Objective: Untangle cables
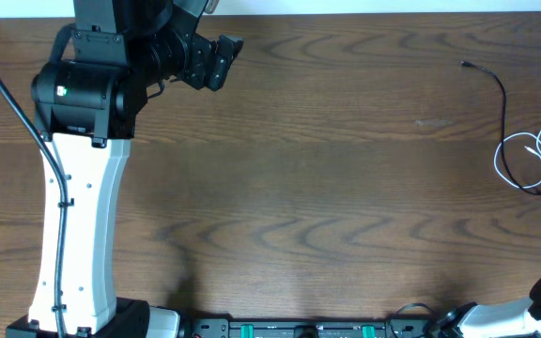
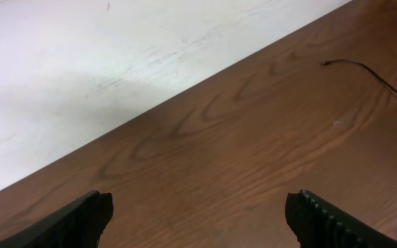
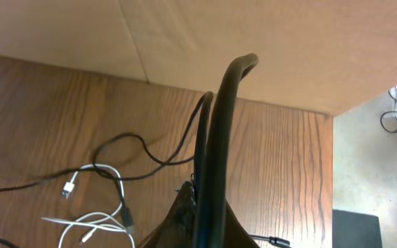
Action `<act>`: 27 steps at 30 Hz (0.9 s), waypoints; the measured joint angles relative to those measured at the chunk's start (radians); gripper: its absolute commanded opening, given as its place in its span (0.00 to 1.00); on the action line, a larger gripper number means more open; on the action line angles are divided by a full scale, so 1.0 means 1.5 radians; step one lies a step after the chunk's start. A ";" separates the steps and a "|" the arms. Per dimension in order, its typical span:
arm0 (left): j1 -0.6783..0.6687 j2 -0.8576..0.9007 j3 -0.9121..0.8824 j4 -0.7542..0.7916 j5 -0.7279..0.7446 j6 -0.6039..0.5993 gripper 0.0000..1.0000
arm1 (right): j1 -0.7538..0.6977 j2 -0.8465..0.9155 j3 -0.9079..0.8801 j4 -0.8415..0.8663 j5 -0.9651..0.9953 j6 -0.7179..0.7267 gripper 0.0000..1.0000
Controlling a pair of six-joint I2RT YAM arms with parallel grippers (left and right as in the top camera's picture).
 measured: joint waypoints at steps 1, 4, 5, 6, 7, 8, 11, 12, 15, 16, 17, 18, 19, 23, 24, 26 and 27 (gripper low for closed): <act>0.000 0.000 0.000 0.000 0.000 0.001 0.85 | 0.000 0.000 -0.002 0.000 -0.001 0.001 0.01; 0.000 0.000 0.000 0.000 0.000 0.002 0.85 | 0.000 0.000 -0.006 0.000 -0.005 0.002 0.01; 0.000 0.000 0.000 0.000 0.000 0.002 0.85 | 0.000 0.001 -0.007 0.000 -0.005 0.002 0.01; 0.000 0.000 0.000 0.000 0.000 0.002 0.85 | 0.000 0.003 -0.007 -0.002 -0.007 0.002 0.01; 0.000 0.000 0.000 0.000 0.000 0.002 0.85 | 0.000 0.007 -0.007 -0.004 -0.010 0.002 0.01; 0.000 0.000 0.000 0.000 0.000 0.002 0.85 | 0.000 0.011 -0.007 -0.006 -0.012 0.002 0.01; 0.000 0.000 0.000 0.000 0.000 0.002 0.84 | 0.000 0.034 -0.007 -0.009 -0.028 -0.001 0.01; 0.000 0.000 0.000 0.000 0.000 0.002 0.85 | 0.000 0.045 -0.007 -0.010 -0.037 -0.003 0.01; 0.000 0.000 0.000 0.000 0.000 0.003 0.85 | 0.000 0.075 -0.007 -0.012 -0.056 -0.009 0.01; 0.000 0.000 0.000 0.000 0.000 0.003 0.85 | 0.001 0.086 -0.007 -0.013 -0.062 -0.010 0.01; 0.000 0.000 0.000 0.000 0.000 0.004 0.85 | 0.002 0.095 -0.008 -0.013 -0.065 -0.012 0.01; 0.000 0.000 0.000 0.000 0.000 0.005 0.85 | 0.002 0.103 -0.009 -0.014 -0.070 -0.015 0.01; 0.000 0.000 0.000 0.000 0.000 0.004 0.85 | 0.003 0.110 -0.009 -0.013 -0.078 -0.020 0.01; 0.000 0.000 0.000 0.000 0.000 0.005 0.85 | 0.016 0.139 -0.009 -0.015 -0.105 -0.039 0.01; 0.000 0.000 0.000 0.000 0.000 0.005 0.85 | 0.021 0.144 -0.009 -0.016 -0.110 -0.043 0.01; 0.000 0.000 0.000 0.000 0.000 0.005 0.85 | 0.036 0.158 -0.009 -0.016 -0.115 -0.053 0.01; 0.000 0.000 0.000 0.000 0.000 0.005 0.85 | 0.044 0.163 -0.009 -0.016 -0.116 -0.057 0.01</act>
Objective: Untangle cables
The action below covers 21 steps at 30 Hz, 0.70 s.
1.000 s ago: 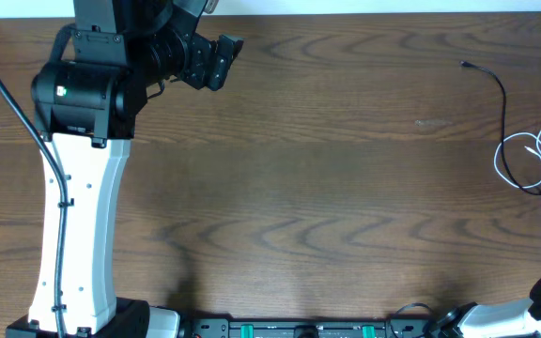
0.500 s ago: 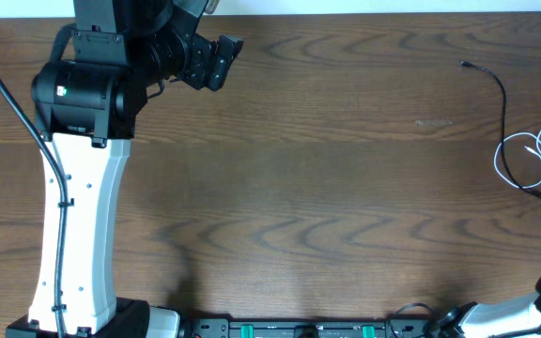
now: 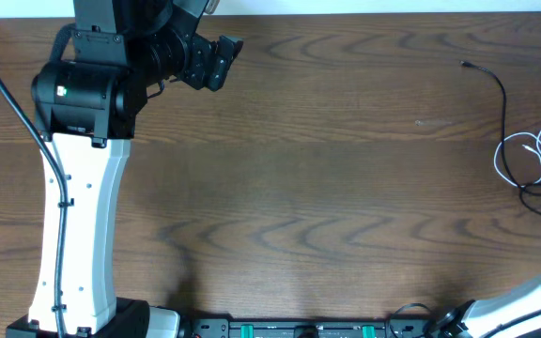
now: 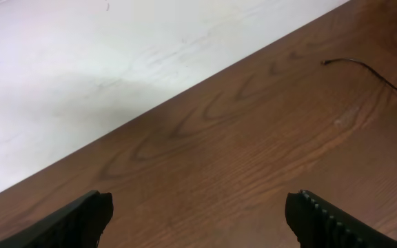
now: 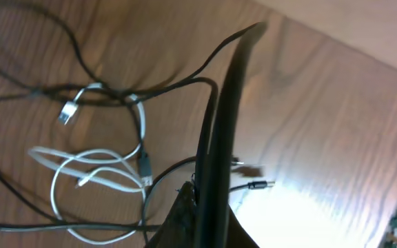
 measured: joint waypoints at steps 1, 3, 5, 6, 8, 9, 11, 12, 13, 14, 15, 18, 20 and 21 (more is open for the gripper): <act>0.000 0.000 0.000 0.000 0.000 0.000 0.85 | 0.008 0.005 0.000 0.000 -0.001 -0.005 0.01; 0.000 0.000 0.000 0.000 0.000 0.000 0.85 | 0.028 0.017 0.000 0.001 -0.006 -0.020 0.01; 0.000 0.000 0.000 0.000 0.000 0.000 0.85 | 0.047 0.027 0.000 0.001 -0.006 -0.029 0.01; 0.000 0.000 0.000 0.000 0.000 0.000 0.85 | 0.054 0.031 0.000 0.001 -0.005 -0.033 0.01; 0.000 0.000 0.000 0.000 0.000 0.000 0.85 | 0.073 0.033 0.000 0.001 -0.002 -0.039 0.01; 0.000 0.000 0.000 0.000 0.000 0.000 0.85 | 0.080 0.033 0.000 0.001 0.000 -0.040 0.01; 0.000 0.000 0.000 0.000 0.000 0.000 0.85 | 0.092 0.033 0.000 -0.001 0.010 -0.040 0.01; 0.000 0.000 0.000 0.000 0.000 0.000 0.85 | 0.096 0.033 0.000 -0.005 0.018 -0.039 0.01; 0.000 0.000 0.000 0.000 0.000 0.000 0.85 | 0.097 0.033 0.000 -0.010 0.023 -0.038 0.01; 0.000 0.000 0.000 0.000 0.000 0.000 0.85 | 0.098 0.033 0.001 -0.019 0.031 -0.035 0.01; 0.000 0.000 0.000 0.000 0.000 0.000 0.85 | 0.098 0.033 0.002 -0.024 0.038 -0.032 0.01; 0.000 0.000 0.000 0.000 0.000 0.000 0.85 | 0.096 0.033 0.008 -0.043 0.059 -0.016 0.01; 0.000 0.000 0.000 0.000 0.000 0.000 0.85 | 0.092 0.033 0.015 -0.052 0.069 -0.006 0.01; 0.000 0.000 0.000 0.000 0.000 0.000 0.85 | 0.090 0.033 0.020 -0.056 0.074 0.000 0.01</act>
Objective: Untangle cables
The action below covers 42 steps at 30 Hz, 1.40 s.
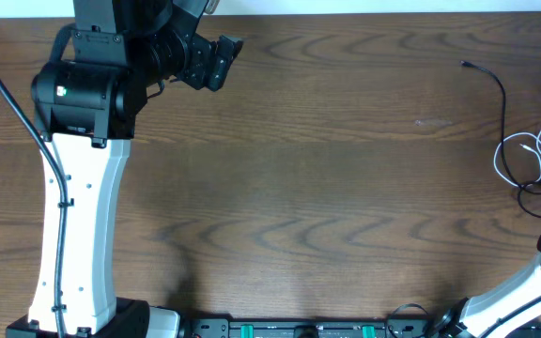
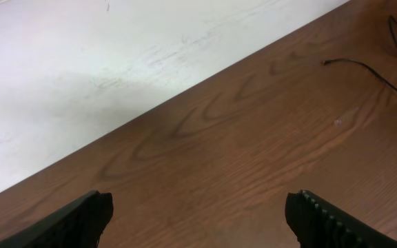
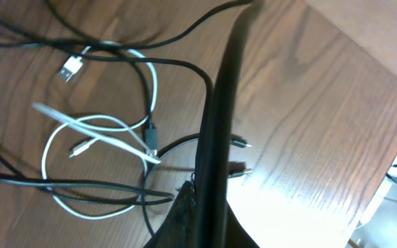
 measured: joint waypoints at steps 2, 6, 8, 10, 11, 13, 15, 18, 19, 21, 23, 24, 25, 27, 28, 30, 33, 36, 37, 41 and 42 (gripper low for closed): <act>0.000 0.000 0.000 0.000 0.000 0.000 0.85 | -0.007 0.000 0.011 -0.009 0.007 0.010 0.01; 0.000 0.000 0.000 0.000 0.000 0.000 0.85 | -0.019 0.000 0.032 -0.025 0.013 0.026 0.01; 0.000 0.000 0.000 0.000 0.000 0.000 0.85 | -0.026 0.000 0.045 -0.037 0.019 0.034 0.01; 0.000 0.000 0.000 0.000 0.000 0.000 0.85 | -0.035 0.000 0.059 -0.046 0.023 0.041 0.01; 0.000 0.000 0.000 0.000 0.000 0.000 0.85 | -0.040 0.000 0.066 -0.049 0.024 0.044 0.01; 0.000 0.000 0.000 0.000 0.000 0.000 0.85 | -0.050 0.000 0.078 -0.055 0.026 0.052 0.01; 0.000 0.000 0.000 0.000 0.000 0.000 0.85 | -0.063 0.000 0.088 -0.062 0.028 0.059 0.01; 0.000 0.000 0.000 0.000 0.000 0.000 0.85 | -0.081 0.000 0.090 -0.070 0.029 0.071 0.01; 0.000 0.000 0.000 0.000 0.000 0.000 0.85 | -0.085 0.000 0.090 -0.073 0.029 0.074 0.01; 0.000 0.000 0.000 0.000 0.000 0.000 0.85 | -0.094 0.000 0.090 -0.077 0.030 0.082 0.01; 0.000 0.000 0.000 0.000 0.000 0.000 0.85 | -0.101 0.000 0.090 -0.079 0.031 0.090 0.01; 0.000 0.000 0.000 0.000 0.000 0.000 0.85 | -0.104 0.000 0.090 -0.079 0.032 0.094 0.01; 0.000 0.000 0.000 0.000 0.000 0.000 0.85 | -0.109 0.000 0.090 -0.081 0.031 0.097 0.01; 0.000 0.000 0.000 0.000 0.000 0.000 0.85 | -0.114 0.000 0.090 -0.083 0.032 0.104 0.01; 0.000 0.000 0.000 0.000 0.000 0.000 0.85 | -0.115 0.000 0.090 -0.084 0.032 0.106 0.01; 0.000 0.000 0.000 0.000 0.000 0.000 0.85 | -0.119 0.000 0.090 -0.085 0.032 0.109 0.59; 0.000 0.000 0.000 0.000 0.000 0.000 0.85 | -0.125 0.000 0.090 -0.086 0.032 0.120 0.99; 0.000 0.000 0.000 0.000 0.000 0.000 0.85 | -0.125 0.000 0.090 -0.086 0.031 0.121 0.99; 0.000 0.000 0.000 0.000 0.000 0.000 0.85 | -0.125 0.000 0.090 -0.086 0.030 0.121 0.99; 0.000 0.000 0.000 0.000 0.000 0.000 0.85 | -0.125 0.000 0.090 -0.085 0.018 0.121 0.99; 0.000 0.000 0.000 0.000 0.000 0.000 0.85 | -0.125 0.000 0.091 -0.083 0.013 0.120 0.99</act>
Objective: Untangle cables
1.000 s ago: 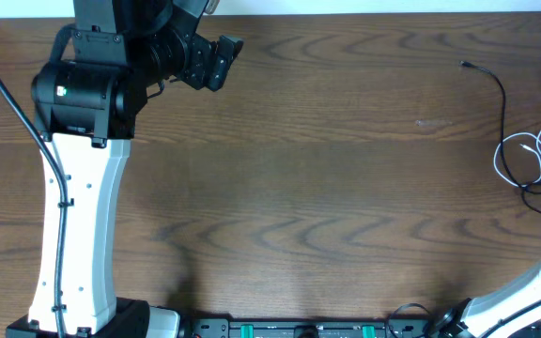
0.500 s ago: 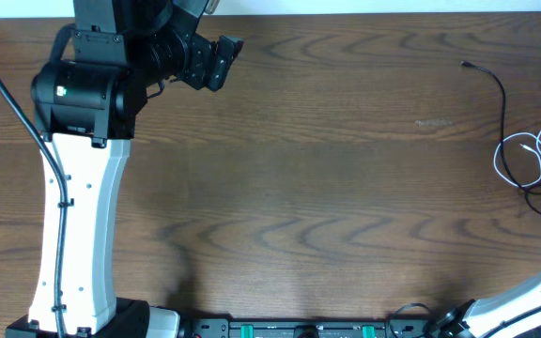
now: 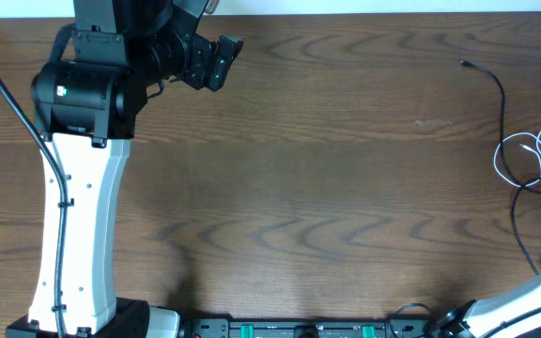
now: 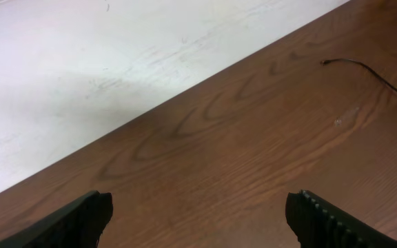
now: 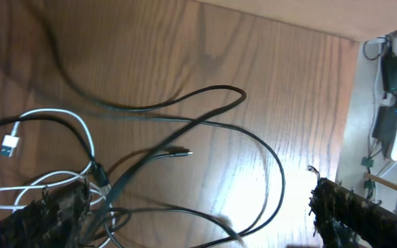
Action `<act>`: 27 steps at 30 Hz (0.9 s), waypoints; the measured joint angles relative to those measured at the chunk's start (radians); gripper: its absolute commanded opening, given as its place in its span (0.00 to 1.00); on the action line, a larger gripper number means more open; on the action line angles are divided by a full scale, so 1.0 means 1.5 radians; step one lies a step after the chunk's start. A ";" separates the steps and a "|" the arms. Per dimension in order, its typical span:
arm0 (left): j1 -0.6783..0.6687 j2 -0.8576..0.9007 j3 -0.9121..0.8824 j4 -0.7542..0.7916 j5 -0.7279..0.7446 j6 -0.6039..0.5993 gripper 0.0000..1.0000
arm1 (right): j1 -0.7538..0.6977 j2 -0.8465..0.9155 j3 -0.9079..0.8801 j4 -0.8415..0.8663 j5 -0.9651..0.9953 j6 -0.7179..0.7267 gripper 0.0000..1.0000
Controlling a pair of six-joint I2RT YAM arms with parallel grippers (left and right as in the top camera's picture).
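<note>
A tangle of black and white cables (image 3: 532,155) lies at the table's right edge. One black end (image 3: 465,64) reaches toward the back, and a black strand (image 3: 518,223) trails toward the front. The right wrist view shows a white cable (image 5: 54,117) with a USB plug (image 5: 9,145) and looping black cables (image 5: 216,96) on the wood. My right gripper (image 5: 198,207) is open just above them, with the jaws wide apart and nothing gripped. My left gripper (image 4: 198,217) is open far away at the back left (image 3: 218,58), holding nothing.
The white wall (image 4: 81,62) meets the table's back edge in front of the left gripper. The right table edge (image 5: 350,83) drops off to floor clutter beside the cables. My right arm enters at the front right corner.
My right gripper was shut on a black cable above the tangle. It is now open and that cable lies loose on the table. A black strand now trails toward the front. The left arm is unchanged.
My right gripper was shut on a black cable near the table's far right corner. At the two later moments it held the cable over different parts of the white and black tangle. Now it is open with the cable released. The left gripper stayed open and still.
</note>
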 measured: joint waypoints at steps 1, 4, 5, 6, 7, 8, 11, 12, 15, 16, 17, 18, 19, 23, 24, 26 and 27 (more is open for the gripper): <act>0.000 0.000 0.000 0.000 0.000 0.000 0.85 | 0.000 0.000 0.000 0.004 -0.007 -0.003 0.99; 0.000 0.000 0.000 0.000 0.000 0.000 0.85 | 0.000 0.000 0.001 0.014 -0.030 -0.012 0.99; 0.000 0.000 0.000 0.000 0.000 0.000 0.85 | 0.000 -0.001 0.001 0.020 -0.039 -0.016 0.99; 0.000 0.000 0.000 0.000 0.000 0.000 0.85 | 0.000 -0.001 0.001 0.023 -0.045 -0.020 0.99; 0.000 0.000 0.000 0.000 0.000 0.000 0.85 | 0.000 -0.002 0.001 0.028 -0.054 -0.024 0.99; 0.000 0.000 0.000 0.000 0.000 0.000 0.85 | 0.000 -0.003 0.001 0.033 -0.063 -0.029 0.99; 0.000 0.000 0.000 0.000 0.000 0.000 0.85 | 0.000 -0.016 0.001 0.047 -0.092 -0.043 0.99; 0.000 0.000 0.000 0.000 0.000 0.000 0.85 | 0.000 -0.023 0.001 0.053 -0.104 -0.050 0.99; 0.000 0.000 0.000 0.000 0.000 0.000 0.85 | 0.000 -0.050 0.001 0.066 -0.136 -0.065 0.99; 0.000 0.000 0.000 0.000 0.000 0.000 0.85 | 0.000 -0.062 0.001 0.069 -0.149 -0.071 0.99; 0.000 0.000 0.000 0.000 0.000 0.000 0.85 | 0.000 -0.072 0.001 0.071 -0.164 -0.077 0.99; 0.000 0.000 0.000 0.000 0.000 0.000 0.85 | 0.000 -0.082 0.002 0.073 -0.179 -0.083 0.99; 0.000 0.000 0.000 0.000 0.000 0.000 0.85 | 0.001 -0.091 0.003 0.076 -0.193 -0.089 0.99; 0.000 0.000 0.000 0.000 0.000 0.000 0.85 | 0.007 -0.125 0.005 0.091 -0.252 -0.115 0.99; 0.000 0.000 0.000 0.000 0.000 0.000 0.85 | 0.013 -0.131 0.005 0.094 -0.263 -0.123 0.99; 0.000 0.000 0.000 0.000 0.000 0.000 0.85 | 0.027 -0.141 0.005 0.101 -0.284 -0.135 0.99; 0.000 0.000 0.000 0.000 0.000 0.000 0.85 | 0.038 -0.147 0.005 0.105 -0.296 -0.143 0.99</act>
